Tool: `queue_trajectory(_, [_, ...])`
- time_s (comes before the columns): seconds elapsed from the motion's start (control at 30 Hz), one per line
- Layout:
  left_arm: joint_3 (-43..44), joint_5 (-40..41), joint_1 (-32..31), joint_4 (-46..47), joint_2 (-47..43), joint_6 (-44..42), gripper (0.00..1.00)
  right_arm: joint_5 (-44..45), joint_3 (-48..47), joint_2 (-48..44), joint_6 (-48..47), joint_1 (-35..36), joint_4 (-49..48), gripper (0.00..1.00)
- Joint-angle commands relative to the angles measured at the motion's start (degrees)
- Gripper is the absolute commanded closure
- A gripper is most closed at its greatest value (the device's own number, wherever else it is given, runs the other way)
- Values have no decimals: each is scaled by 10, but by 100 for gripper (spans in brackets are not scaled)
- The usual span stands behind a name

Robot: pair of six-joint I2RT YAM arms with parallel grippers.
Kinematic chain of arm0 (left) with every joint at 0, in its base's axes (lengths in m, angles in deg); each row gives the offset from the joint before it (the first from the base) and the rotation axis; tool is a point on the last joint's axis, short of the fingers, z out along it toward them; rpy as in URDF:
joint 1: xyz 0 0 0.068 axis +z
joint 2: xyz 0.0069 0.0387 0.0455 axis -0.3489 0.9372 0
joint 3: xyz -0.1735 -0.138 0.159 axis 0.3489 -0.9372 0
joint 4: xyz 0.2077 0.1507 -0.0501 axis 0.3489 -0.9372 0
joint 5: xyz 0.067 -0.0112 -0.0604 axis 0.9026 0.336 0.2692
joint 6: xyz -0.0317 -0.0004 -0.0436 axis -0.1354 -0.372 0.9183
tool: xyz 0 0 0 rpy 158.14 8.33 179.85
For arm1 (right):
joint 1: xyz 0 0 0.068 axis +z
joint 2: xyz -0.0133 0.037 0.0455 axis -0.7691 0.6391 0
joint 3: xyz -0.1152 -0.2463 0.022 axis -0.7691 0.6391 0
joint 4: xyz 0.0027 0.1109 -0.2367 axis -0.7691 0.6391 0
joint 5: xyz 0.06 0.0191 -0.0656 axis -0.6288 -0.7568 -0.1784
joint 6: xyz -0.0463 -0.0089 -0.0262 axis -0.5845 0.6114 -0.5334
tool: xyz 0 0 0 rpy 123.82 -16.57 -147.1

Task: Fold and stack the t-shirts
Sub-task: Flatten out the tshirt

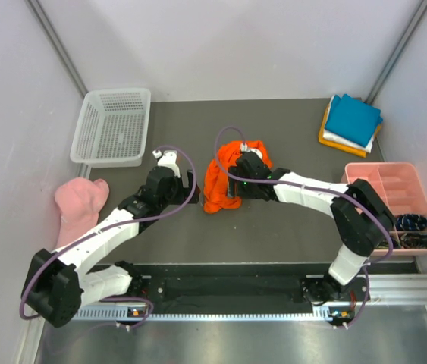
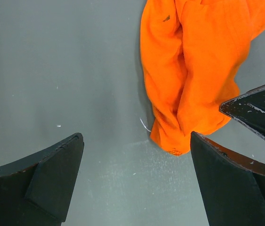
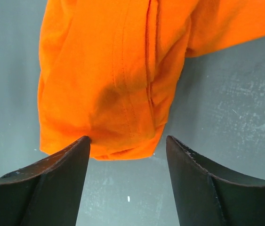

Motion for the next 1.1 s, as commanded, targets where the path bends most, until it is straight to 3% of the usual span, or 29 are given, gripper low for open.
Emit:
queue_trajectory(0.0, [9,10,-2,-6,-3,-8,1,-11,-2,10,8,7,-41,36])
queue_trajectory(0.13, [8,15,-1,-7,-5,-9,1,-26,-7,24,5,7,-49,44])
queue_trajectory(0.17, [7,15,-2,-7,-5,-10,1,-30,-8,28,5,7,-50,54])
queue_trajectory(0.43, [6,19,-2,-5,-4,-8,1,-52,-1,33,4,6,-62,98])
queue_trajectory(0.67, [3,19,-2,-4,1,-6,1,-28,-7,-25,-27,7,-17,100])
queue_trajectory(0.9, [-8,14,-2,11,5,6,1,20,-55,-151,-71,6,94,100])
queue_trajectory(1.07, [-14,2,-2,26,11,13,1,106,-126,-212,-118,6,183,100])
